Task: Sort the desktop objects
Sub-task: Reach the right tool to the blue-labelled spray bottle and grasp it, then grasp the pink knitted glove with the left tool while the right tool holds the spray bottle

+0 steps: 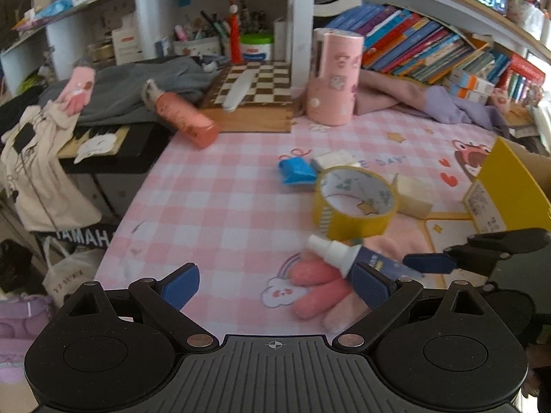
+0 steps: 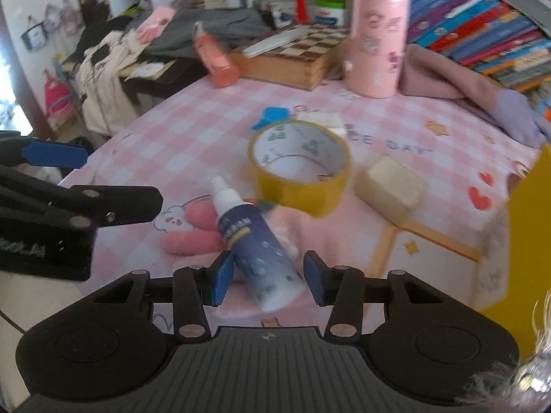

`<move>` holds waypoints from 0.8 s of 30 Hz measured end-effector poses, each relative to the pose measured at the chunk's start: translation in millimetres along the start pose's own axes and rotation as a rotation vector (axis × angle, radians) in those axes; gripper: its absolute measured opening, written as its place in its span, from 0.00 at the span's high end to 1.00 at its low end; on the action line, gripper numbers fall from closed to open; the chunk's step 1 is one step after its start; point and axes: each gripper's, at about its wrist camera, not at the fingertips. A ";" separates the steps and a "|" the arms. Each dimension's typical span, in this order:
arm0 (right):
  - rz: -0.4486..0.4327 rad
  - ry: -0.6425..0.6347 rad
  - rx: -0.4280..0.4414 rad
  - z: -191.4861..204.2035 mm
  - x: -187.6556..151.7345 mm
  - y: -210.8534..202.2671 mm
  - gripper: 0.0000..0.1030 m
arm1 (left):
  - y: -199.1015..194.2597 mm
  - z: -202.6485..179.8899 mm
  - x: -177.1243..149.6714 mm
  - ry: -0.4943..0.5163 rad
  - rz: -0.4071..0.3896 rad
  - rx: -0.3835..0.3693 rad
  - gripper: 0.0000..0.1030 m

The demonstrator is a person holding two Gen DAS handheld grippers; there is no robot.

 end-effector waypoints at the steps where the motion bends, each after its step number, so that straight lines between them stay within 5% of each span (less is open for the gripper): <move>1: 0.006 -0.018 0.004 2.1 1.7 4.5 0.59 | 0.7 1.2 -0.1 -0.003 0.003 0.004 0.06; 10: 0.019 -0.196 0.038 13.9 10.6 20.3 0.70 | 7.4 4.2 -1.6 -0.005 0.027 0.011 0.06; 17: -0.040 -0.106 0.047 -6.2 14.3 -21.9 0.71 | 17.1 0.6 0.8 -0.005 0.036 -0.029 0.06; 24: -0.100 0.094 -0.074 -45.5 12.5 -49.4 0.71 | 44.7 -24.4 3.6 0.086 0.062 -0.107 0.06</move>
Point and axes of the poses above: each gripper's, at about its wrist camera, not at the fingertips, and y roughly the way its jaws point, z to its left, x to its top, and after that the axes turned 5 degrees about y, right-handed
